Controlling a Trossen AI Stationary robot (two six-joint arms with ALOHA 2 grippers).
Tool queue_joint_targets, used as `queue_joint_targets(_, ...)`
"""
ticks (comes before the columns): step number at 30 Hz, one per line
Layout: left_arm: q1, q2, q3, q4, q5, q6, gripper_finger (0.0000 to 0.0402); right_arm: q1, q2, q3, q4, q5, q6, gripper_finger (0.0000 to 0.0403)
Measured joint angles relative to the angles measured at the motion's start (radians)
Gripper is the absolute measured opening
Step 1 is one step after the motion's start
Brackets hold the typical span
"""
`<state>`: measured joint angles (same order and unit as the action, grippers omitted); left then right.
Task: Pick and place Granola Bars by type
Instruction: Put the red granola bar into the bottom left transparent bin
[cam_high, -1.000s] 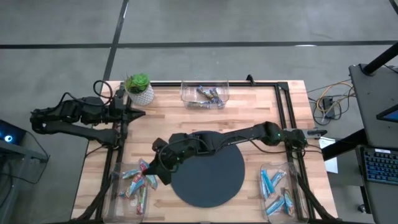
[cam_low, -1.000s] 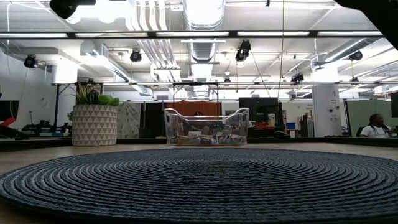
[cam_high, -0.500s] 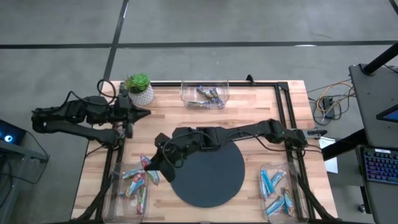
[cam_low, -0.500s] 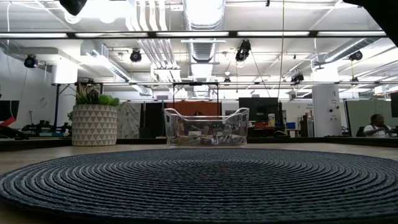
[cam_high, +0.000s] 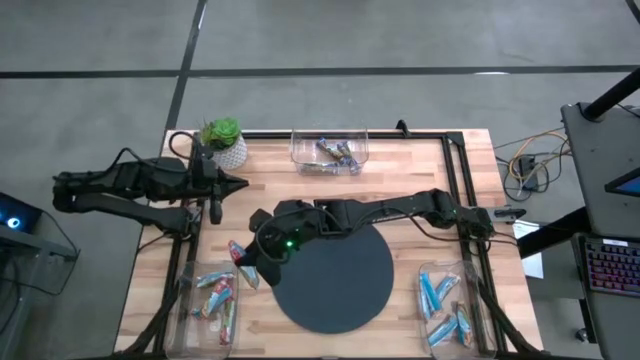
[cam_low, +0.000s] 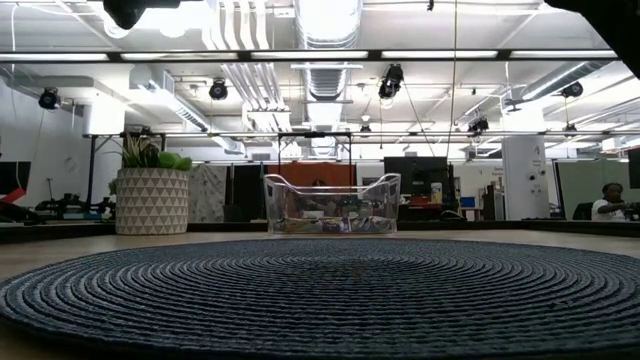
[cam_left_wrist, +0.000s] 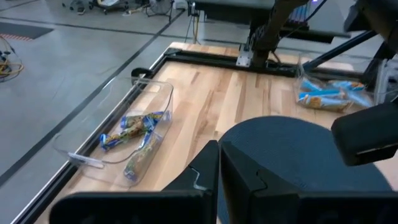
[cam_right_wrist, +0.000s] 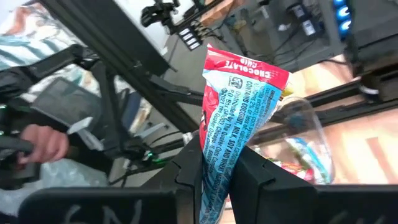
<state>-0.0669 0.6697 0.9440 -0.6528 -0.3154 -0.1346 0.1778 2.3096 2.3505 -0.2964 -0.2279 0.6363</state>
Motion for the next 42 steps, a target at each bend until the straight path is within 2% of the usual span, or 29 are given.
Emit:
queue_joint_targets(7, 0.0, 0.002, 0.0, -0.002, -0.026, -0.003, 0.0, -0.003, 0.0, -0.058, 0.015, 0.085, -0.019, 0.0047)
queue_joint_targets(14, 0.0, 0.006, 0.0, -0.002, -0.027, -0.045, 0.0, -0.001, 0.0, -0.193, 0.14, 0.089, 0.065, 0.0047)
queue_joint_targets(23, 0.0, 0.008, 0.0, -0.002, -0.027, -0.058, 0.0, -0.002, 0.0, -0.298, 0.274, 0.09, 0.078, 0.0044)
queue_joint_targets(30, 0.0, 0.008, 0.0, -0.002, -0.027, -0.065, 0.0, -0.009, 0.001, -0.313, 0.275, 0.086, 0.123, 0.0043)
queue_joint_targets(36, 0.0, 0.008, 0.0, -0.002, -0.027, -0.065, 0.0, -0.007, 0.001, -0.274, 0.277, -0.003, 0.126, 0.0043)
queue_joint_targets(42, 0.0, 0.008, 0.0, -0.002, -0.027, -0.064, 0.0, -0.009, 0.001, -0.223, 0.276, -0.039, 0.12, 0.0043)
